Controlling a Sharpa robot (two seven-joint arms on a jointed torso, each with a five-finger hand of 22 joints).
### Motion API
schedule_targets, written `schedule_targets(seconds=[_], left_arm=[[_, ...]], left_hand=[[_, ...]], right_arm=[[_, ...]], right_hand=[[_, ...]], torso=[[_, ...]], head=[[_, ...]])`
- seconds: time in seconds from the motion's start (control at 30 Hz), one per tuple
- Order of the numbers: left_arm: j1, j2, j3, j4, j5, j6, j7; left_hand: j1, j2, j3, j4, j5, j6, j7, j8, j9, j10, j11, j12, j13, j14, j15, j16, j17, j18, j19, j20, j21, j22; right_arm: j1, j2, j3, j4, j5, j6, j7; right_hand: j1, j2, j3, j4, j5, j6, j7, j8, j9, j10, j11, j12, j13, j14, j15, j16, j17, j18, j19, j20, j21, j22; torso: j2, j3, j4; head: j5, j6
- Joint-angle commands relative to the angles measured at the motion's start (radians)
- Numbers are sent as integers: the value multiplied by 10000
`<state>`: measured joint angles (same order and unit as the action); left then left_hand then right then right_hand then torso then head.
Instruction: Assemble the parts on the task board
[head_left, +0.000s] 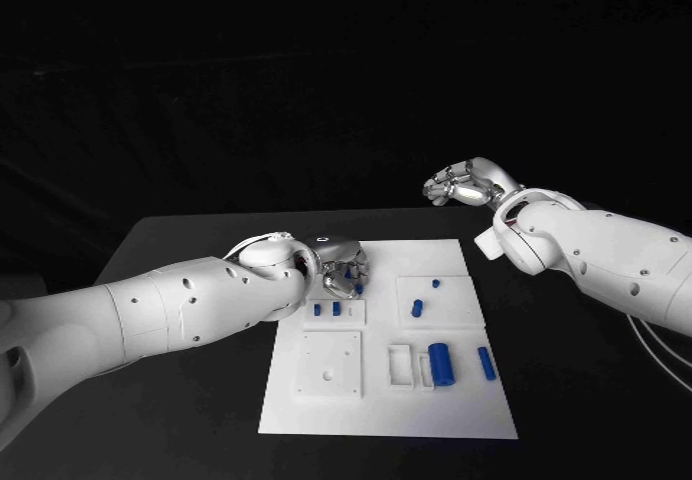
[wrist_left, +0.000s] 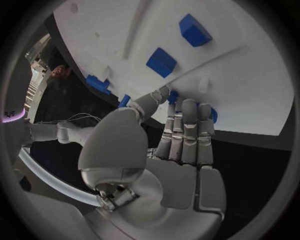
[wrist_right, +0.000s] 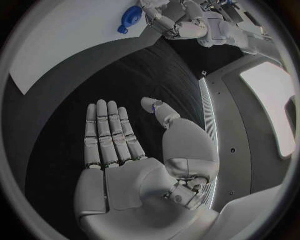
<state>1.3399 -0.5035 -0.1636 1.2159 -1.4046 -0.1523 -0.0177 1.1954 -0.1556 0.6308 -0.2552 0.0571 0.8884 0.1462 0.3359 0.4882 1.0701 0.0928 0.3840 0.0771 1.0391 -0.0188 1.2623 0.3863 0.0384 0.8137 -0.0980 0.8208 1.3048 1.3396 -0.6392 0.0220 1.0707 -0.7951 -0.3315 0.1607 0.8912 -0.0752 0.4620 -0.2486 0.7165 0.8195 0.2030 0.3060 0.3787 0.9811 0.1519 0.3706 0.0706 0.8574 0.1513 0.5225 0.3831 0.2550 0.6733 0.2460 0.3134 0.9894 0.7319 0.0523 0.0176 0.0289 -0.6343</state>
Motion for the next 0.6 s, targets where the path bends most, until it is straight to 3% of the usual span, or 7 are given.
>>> schedule_targets(seconds=[0.03, 0.6], left_arm=[[-4, 55, 0, -22, -59, 154, 25], [-21, 159, -47, -276, -59, 655, -34]], left_hand=[[-6, 73, -16, 21, 61, 60, -17, -37, -14, 49, 2, -73, -10, 47, 3, 35, 10, 138, 84, -195, 42, 14], [-135, 283, -75, 103, 28, 171, -44, -49, -84, 334, -91, -255, -13, 475, -96, 519, 80, 300, 523, -281, 304, 160]], right_arm=[[0, -5, 6, 20, -22, 51, 105], [0, -30, 6, 84, -22, 50, 102]], right_hand=[[-7, -3, -11, 14, 68, -87, -9, 18, -13, -46, 41, -44, -10, -82, -12, 58, -15, 68, -65, 8, -2, 14], [-1, -3, -11, 11, 73, -85, -10, 22, -14, -44, 40, -43, -9, -82, -12, 62, -18, 68, -65, 8, 0, 16]], torso=[[-5, 4, 2], [-12, -11, 10]], head=[[-11, -20], [-65, -50]])
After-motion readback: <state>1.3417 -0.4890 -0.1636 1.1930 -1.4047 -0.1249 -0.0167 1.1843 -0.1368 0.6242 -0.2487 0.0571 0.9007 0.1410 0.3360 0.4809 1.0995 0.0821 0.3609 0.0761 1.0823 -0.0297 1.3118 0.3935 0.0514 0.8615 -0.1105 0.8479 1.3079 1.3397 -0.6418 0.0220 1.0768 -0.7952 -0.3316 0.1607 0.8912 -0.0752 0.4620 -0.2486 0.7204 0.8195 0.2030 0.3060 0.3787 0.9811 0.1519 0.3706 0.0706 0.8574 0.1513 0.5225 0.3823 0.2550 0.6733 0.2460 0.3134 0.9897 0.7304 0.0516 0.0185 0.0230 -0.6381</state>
